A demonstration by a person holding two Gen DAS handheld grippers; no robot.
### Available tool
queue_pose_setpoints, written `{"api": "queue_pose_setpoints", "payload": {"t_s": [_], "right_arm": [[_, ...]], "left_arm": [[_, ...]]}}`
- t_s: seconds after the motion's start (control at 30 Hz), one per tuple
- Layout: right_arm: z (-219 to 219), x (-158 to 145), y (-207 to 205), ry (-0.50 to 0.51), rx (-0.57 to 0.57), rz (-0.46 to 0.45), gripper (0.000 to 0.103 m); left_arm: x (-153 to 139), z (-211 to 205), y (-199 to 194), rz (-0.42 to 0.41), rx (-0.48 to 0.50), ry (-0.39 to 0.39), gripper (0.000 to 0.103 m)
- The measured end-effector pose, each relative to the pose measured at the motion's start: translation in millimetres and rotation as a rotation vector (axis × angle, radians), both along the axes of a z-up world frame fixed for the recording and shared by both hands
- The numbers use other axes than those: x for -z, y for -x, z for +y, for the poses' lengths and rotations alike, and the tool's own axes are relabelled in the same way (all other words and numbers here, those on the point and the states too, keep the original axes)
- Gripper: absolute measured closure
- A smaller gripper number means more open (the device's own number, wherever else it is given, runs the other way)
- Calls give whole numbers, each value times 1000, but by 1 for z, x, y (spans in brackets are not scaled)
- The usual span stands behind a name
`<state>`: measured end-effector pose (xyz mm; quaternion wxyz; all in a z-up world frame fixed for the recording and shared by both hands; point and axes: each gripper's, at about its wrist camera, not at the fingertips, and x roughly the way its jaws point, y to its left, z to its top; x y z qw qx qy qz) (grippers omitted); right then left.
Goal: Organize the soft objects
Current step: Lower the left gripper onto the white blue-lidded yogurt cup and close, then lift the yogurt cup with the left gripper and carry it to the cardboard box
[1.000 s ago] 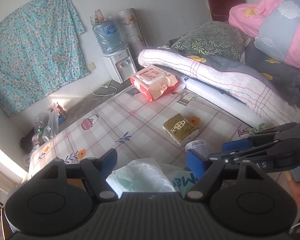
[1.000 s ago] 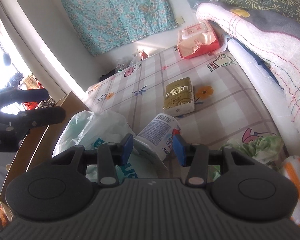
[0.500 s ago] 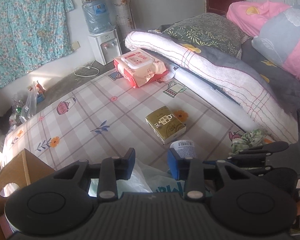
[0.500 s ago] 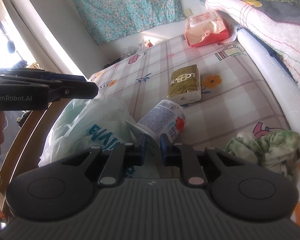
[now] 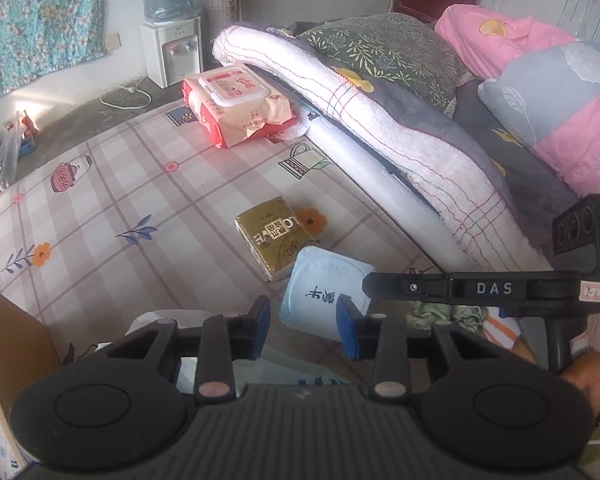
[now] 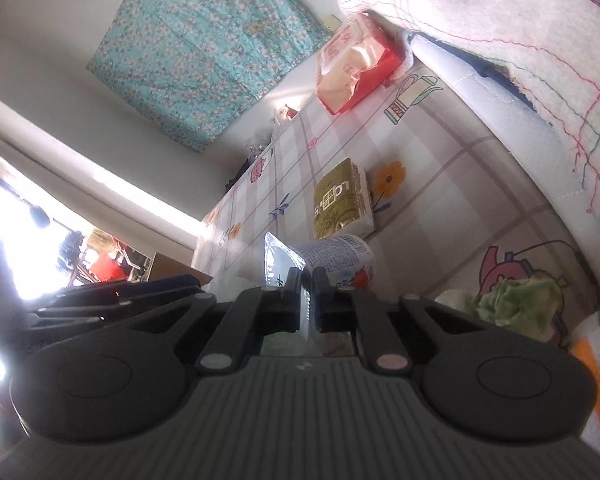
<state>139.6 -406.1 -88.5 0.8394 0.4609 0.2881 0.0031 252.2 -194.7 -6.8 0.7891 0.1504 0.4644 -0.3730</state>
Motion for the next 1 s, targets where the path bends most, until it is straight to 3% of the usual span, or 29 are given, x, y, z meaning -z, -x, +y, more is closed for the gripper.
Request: {"api": "queue_pose_setpoints", "payload": {"t_s": [0.1, 0.27, 0.37, 0.57, 0.77, 0.83, 1.0], "right_arm": [[-11, 9, -2, -80, 45, 22, 98], [-25, 20, -6, -175, 90, 28, 95], [-30, 19, -6, -197, 118, 20, 94], [-42, 32, -17, -267, 168, 56, 76], [-39, 41, -31, -319, 156, 59, 76], [-37, 42, -36, -320, 152, 60, 76], [-35, 42, -42, -312, 160, 61, 84]], "left_arm": [[14, -8, -20, 118, -38, 11, 51], [26, -7, -51, 274, -168, 73, 51], [27, -7, -63, 302, -221, 104, 47], [42, -19, -80, 344, -275, 95, 45], [57, -30, -89, 392, -304, 81, 53], [57, -30, -90, 407, -309, 99, 59], [52, -32, -87, 401, -314, 101, 69]]}}
